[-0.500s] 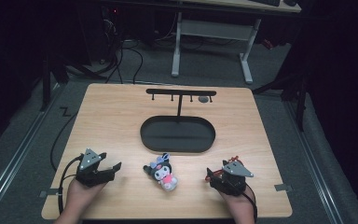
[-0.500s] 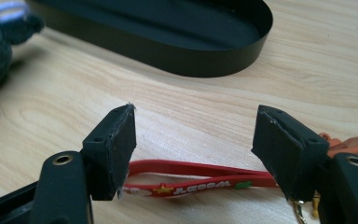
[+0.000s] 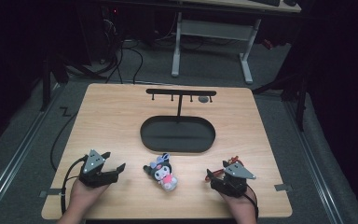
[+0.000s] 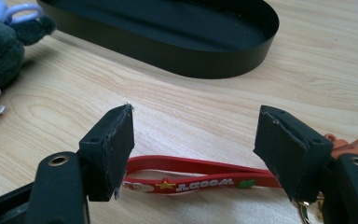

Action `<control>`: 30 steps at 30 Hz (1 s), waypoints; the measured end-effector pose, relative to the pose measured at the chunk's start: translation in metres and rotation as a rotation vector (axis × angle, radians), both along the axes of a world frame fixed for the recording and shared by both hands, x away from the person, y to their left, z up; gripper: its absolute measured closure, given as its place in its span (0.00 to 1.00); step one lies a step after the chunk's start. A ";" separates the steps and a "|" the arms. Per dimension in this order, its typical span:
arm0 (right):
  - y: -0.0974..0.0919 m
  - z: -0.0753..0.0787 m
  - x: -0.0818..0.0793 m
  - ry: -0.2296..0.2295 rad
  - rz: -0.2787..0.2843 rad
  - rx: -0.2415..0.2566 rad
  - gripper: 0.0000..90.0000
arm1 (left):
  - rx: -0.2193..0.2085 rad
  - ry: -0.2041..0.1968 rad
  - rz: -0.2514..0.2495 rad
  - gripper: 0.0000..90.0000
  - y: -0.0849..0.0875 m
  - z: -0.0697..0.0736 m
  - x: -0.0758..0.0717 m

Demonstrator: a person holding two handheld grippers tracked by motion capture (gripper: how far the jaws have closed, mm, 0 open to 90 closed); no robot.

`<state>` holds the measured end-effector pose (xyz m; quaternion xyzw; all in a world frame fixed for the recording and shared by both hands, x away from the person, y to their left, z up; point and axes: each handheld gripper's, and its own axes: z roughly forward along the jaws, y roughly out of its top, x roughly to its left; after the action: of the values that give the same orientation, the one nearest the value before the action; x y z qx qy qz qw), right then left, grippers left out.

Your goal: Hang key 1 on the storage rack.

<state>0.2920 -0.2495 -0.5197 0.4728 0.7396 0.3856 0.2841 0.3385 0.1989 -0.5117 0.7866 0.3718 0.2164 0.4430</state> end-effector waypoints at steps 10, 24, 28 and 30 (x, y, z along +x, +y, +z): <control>-0.002 0.003 0.001 0.018 -0.004 0.009 0.28 | 0.078 0.001 -0.036 0.25 -0.004 -0.006 -0.001; 0.001 0.005 -0.006 0.060 -0.023 -0.060 0.27 | 0.058 0.008 -0.028 0.26 0.003 -0.006 0.007; 0.000 0.006 -0.005 0.084 -0.013 -0.078 0.29 | 0.066 0.003 -0.034 0.25 0.002 -0.009 0.008; -0.001 0.007 -0.004 0.098 -0.013 -0.083 0.29 | 0.075 0.001 -0.037 0.24 0.001 -0.010 0.008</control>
<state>0.2876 -0.2503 -0.5128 0.4839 0.7648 0.3292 0.2694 0.3467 0.2002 -0.5216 0.8095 0.3490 0.2213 0.4171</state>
